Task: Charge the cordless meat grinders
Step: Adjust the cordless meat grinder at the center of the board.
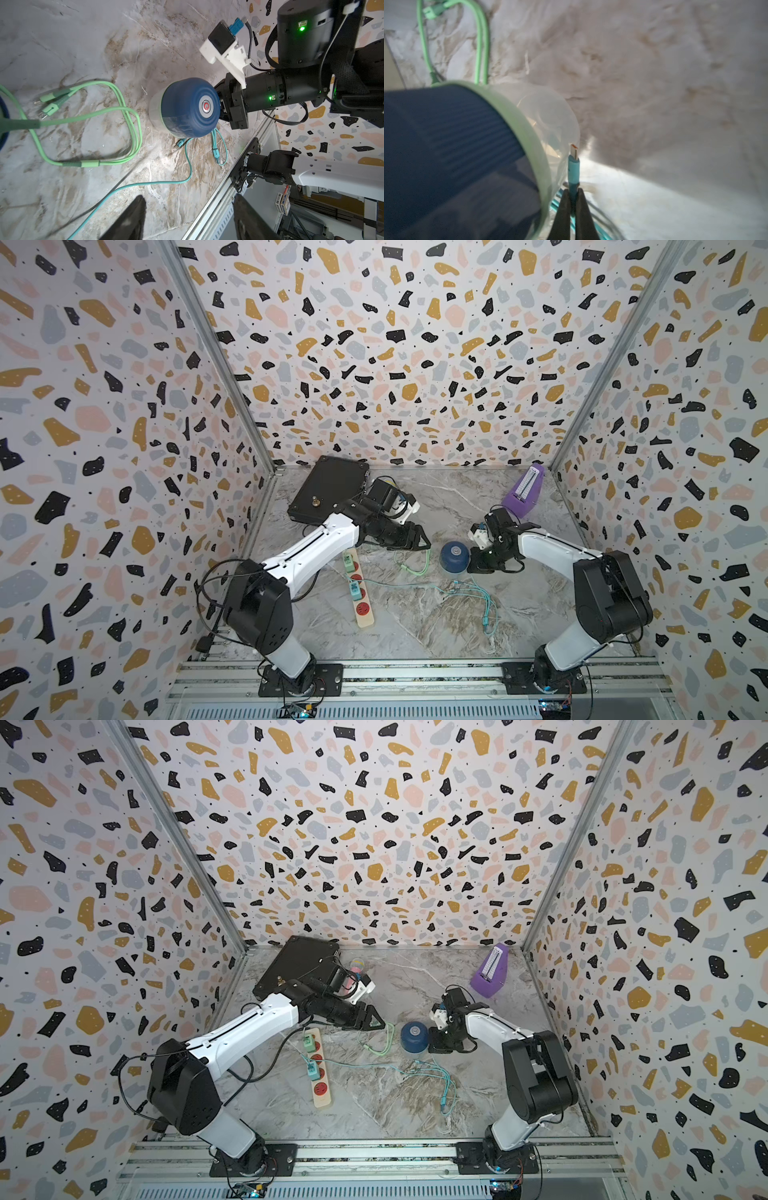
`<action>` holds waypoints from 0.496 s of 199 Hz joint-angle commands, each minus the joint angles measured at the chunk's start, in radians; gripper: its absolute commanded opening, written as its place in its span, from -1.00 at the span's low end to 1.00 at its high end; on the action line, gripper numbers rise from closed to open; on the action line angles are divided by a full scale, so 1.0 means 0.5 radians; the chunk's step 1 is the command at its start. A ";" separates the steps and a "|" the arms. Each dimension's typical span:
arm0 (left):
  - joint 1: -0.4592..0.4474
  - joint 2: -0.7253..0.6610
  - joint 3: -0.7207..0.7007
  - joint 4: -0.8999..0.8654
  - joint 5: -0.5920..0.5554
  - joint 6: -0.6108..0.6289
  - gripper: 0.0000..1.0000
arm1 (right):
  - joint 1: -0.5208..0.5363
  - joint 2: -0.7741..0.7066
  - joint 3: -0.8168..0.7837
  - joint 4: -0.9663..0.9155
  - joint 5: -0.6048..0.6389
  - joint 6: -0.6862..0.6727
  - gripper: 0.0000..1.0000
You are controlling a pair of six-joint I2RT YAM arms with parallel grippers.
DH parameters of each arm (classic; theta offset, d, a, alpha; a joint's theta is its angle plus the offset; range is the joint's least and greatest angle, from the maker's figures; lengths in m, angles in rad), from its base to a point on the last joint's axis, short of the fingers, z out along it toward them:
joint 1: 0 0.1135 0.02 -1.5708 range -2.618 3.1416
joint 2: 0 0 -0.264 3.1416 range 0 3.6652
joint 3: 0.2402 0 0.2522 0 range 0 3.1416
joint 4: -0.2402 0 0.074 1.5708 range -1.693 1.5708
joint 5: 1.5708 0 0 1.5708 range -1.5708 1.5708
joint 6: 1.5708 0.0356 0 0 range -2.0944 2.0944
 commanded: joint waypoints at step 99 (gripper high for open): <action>0.133 -0.095 0.043 -0.140 0.260 0.129 0.25 | -0.065 -0.932 -0.289 -0.185 -0.695 0.095 -1.00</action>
